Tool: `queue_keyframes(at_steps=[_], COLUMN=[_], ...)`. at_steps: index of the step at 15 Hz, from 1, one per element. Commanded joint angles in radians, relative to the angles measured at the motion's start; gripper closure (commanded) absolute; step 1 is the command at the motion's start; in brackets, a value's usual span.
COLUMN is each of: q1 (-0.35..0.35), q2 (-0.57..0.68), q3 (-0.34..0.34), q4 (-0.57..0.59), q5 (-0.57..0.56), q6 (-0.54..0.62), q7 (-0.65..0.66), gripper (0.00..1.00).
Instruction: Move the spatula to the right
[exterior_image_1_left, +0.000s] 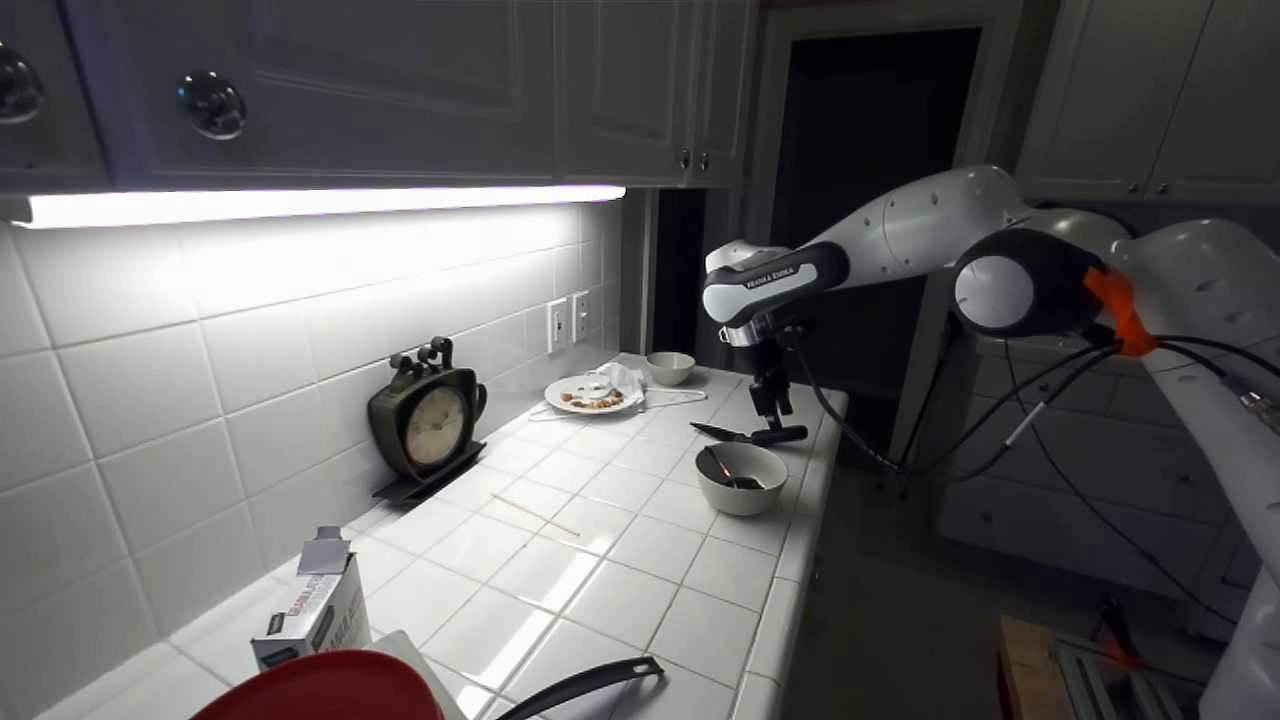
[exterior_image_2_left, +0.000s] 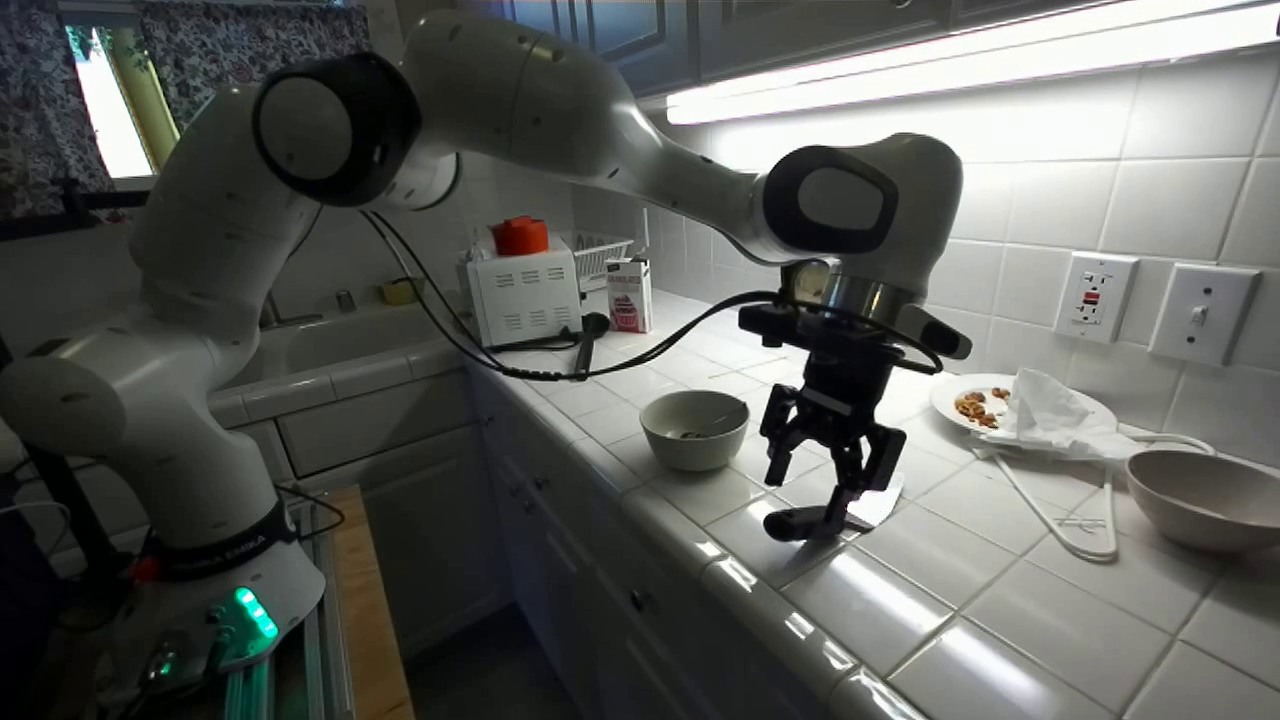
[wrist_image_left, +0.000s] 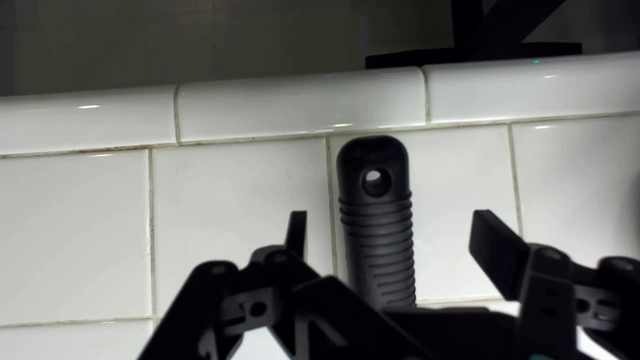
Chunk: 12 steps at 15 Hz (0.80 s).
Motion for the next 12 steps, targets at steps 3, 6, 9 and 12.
queue_keyframes(at_steps=[3,6,9,12], q1=[0.015,0.045,0.088,0.129], q2=[-0.034,-0.127,-0.257,-0.363], q3=[-0.007,-0.017,-0.027,-0.034], q4=[-0.001,-0.097,-0.249,-0.364], q5=[-0.001,0.000,-0.016,-0.060], q6=[-0.002,0.031,0.123,0.188], q7=[0.050,0.157,0.282,0.365], gripper=[0.00,0.00,0.00,0.00])
